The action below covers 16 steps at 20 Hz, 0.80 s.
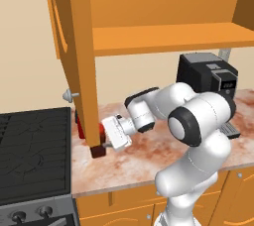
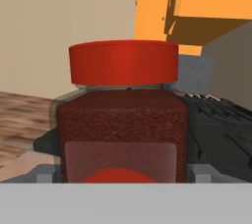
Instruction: Collect the paprika, ketchup, and shaker from the cabinet and place them next to the stove.
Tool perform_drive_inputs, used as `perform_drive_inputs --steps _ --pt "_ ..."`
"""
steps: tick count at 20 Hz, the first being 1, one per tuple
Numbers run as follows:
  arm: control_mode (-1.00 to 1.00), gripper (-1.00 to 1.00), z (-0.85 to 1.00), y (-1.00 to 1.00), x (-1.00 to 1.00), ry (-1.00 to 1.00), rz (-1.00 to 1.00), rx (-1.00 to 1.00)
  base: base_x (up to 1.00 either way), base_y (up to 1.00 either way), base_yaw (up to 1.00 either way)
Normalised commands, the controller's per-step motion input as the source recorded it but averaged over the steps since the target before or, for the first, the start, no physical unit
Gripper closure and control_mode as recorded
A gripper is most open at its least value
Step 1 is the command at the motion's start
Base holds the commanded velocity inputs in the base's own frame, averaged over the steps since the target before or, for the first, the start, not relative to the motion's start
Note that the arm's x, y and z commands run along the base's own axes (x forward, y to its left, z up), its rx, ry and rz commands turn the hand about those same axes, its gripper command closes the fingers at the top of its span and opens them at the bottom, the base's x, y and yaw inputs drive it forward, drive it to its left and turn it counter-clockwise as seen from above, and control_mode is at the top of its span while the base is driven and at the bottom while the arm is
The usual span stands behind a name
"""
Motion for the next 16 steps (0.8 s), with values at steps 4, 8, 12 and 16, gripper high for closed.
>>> perform_drive_inputs --steps 4,8,12,16 --pt "-1.00 1.00 -0.11 0.30 0.00 0.00 0.00 0.00 0.00 0.00 0.00" --pt "-1.00 1.00 -0.04 0.26 0.00 0.00 0.00 0.00 0.00 0.00 0.00" --pt "-1.00 1.00 -0.17 0.11 -0.07 0.00 0.00 0.00 0.00 0.00 0.00" --pt "-1.00 1.00 -0.23 0.00 -0.25 0.00 0.00 0.00 0.00 0.00 0.00"
